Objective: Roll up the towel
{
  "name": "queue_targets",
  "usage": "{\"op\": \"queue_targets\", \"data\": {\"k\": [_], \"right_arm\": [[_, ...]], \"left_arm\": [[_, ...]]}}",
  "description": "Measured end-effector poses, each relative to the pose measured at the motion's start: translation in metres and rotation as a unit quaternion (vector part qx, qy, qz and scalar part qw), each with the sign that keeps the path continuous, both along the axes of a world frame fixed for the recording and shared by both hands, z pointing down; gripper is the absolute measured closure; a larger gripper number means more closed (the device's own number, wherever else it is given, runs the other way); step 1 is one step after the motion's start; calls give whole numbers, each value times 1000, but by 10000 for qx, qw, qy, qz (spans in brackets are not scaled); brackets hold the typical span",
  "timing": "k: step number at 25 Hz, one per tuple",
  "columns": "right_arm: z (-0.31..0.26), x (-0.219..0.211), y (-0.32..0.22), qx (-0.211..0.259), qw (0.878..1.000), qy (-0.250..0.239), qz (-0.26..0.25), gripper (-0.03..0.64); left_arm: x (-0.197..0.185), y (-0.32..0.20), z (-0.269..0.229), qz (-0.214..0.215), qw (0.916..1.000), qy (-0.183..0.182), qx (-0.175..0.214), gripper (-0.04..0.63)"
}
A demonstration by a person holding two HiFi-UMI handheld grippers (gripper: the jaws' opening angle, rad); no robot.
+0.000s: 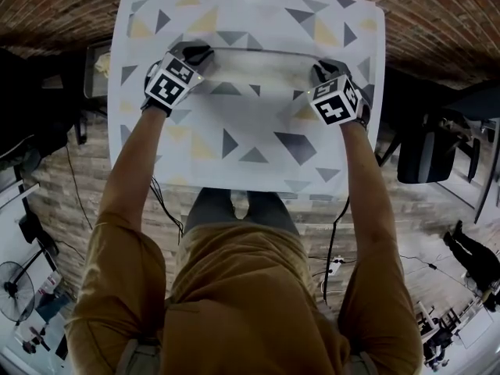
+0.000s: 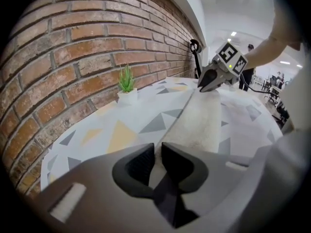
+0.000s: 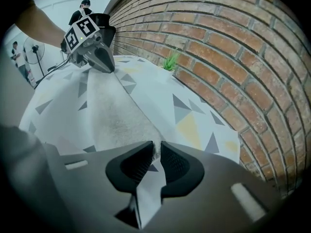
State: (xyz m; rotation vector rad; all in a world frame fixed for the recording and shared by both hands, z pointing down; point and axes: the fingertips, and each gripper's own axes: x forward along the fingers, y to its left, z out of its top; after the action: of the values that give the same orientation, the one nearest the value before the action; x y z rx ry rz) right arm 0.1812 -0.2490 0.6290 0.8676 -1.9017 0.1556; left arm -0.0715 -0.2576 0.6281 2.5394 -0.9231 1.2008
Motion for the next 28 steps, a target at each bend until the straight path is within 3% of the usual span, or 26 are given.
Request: {"op": "queue_targets", "data": {"k": [16,19,22,25,28], "right_arm": [[-1,-1,-2,132,9996,207,115,581],[-2,-1,-3,231,9993,160,240,581],[-4,1,-4,363,9982,87,476,575],[-12,10,-8,748,9938,-98,820,484],[-20,22,-7,1078,9879,-170,1098,411]], "left_arm": [[-5,-5,4,-172,9998,92,108,511],[-5,-5,3,-63,9998,95,179,509],[-9,-7,1,-250,9989,291,259,481],[-19,-11,-5,-604,9963,503,358,385],[-25,-11,-11,-775,9941,550,521,379]]}}
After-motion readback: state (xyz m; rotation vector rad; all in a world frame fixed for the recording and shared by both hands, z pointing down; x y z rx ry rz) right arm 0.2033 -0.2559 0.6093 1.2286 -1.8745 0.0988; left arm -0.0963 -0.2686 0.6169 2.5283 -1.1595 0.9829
